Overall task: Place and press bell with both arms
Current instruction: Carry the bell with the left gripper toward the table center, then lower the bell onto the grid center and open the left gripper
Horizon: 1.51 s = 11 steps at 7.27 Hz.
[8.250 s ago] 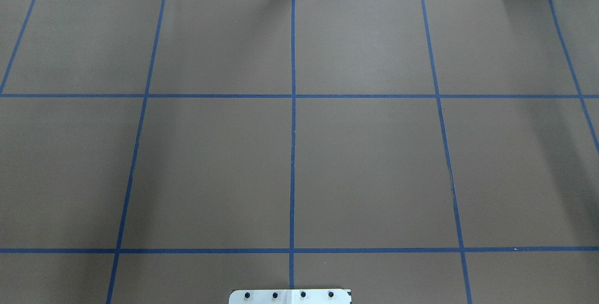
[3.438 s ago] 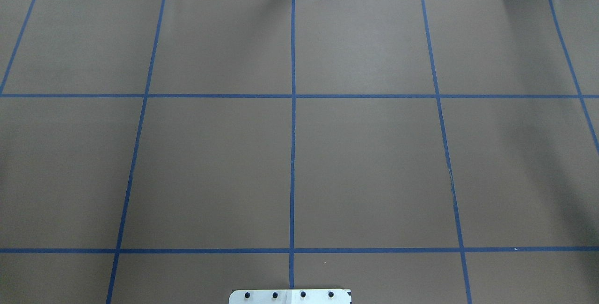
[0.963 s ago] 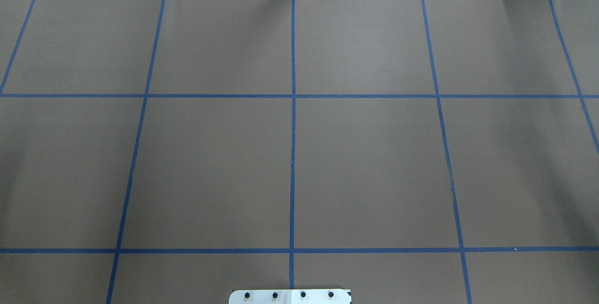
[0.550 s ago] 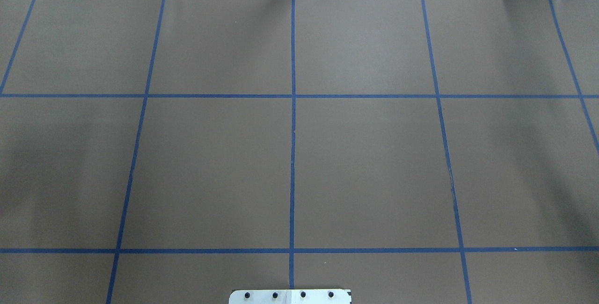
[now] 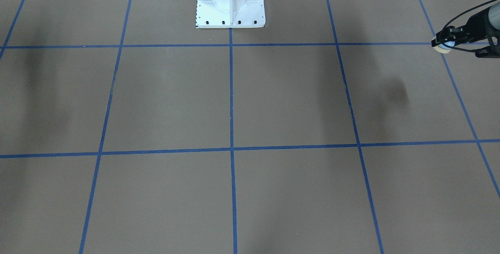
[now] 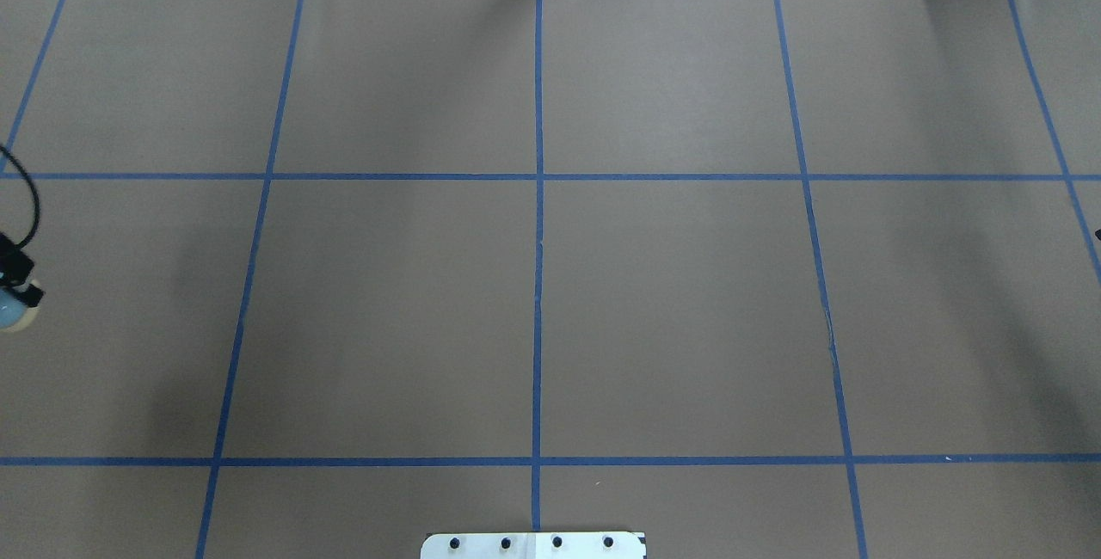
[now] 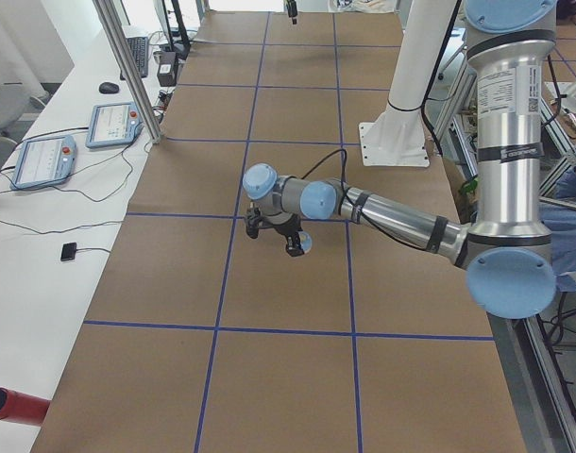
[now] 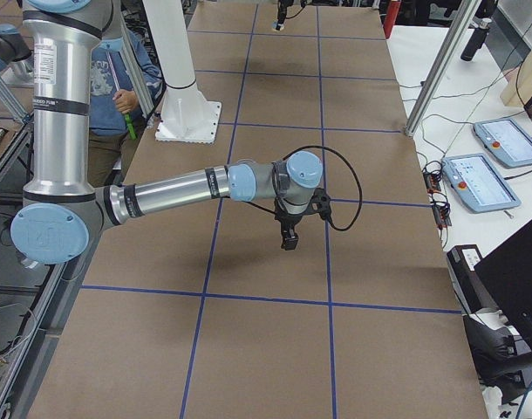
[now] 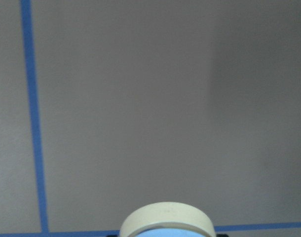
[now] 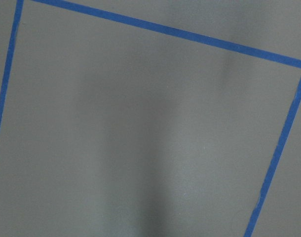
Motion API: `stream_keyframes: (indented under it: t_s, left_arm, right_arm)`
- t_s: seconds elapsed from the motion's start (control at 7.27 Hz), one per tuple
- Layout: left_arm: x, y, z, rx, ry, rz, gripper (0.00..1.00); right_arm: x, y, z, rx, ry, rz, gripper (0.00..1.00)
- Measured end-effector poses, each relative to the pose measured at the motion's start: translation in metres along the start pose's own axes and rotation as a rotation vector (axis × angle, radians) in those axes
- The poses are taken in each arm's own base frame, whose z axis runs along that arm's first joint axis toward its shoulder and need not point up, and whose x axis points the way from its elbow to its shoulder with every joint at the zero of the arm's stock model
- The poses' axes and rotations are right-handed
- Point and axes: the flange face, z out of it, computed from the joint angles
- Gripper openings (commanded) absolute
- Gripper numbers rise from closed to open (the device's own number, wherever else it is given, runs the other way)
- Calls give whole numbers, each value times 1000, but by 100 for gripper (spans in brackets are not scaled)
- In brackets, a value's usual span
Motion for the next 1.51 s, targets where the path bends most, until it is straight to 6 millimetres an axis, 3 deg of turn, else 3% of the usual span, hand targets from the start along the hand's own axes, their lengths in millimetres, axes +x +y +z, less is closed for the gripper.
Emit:
stream_keyframes:
  t_s: [0.28,0.69,0.83,0.96,1.1,1.24,1.51]
  left_arm:
    - [127,-36,5,-17,18,-27,0]
    - [343,-88,42,-86,14,-76,0]
    - [402,-96,52,-103,3,-89,0]
    - [447,-95,69,-106,-9,-85,0]
    - [476,-94,87,-101,-11,-90,0]
    - [498,-96,105,-97,-6,-121,5]
    - [519,-92,130,-92,-7,-160,22]
  right_arm:
    - [-10,-14,-10,24,0,-27,100]
    - [-21,-37,-20,49,2,-56,100]
    - [-20,-41,-19,47,2,-54,100]
    - [-18,-45,-17,43,2,-51,100]
    - [-17,-47,-16,42,2,-49,100]
    - [-17,-48,-16,41,2,-49,100]
    - [-18,-49,-17,43,1,-51,100]
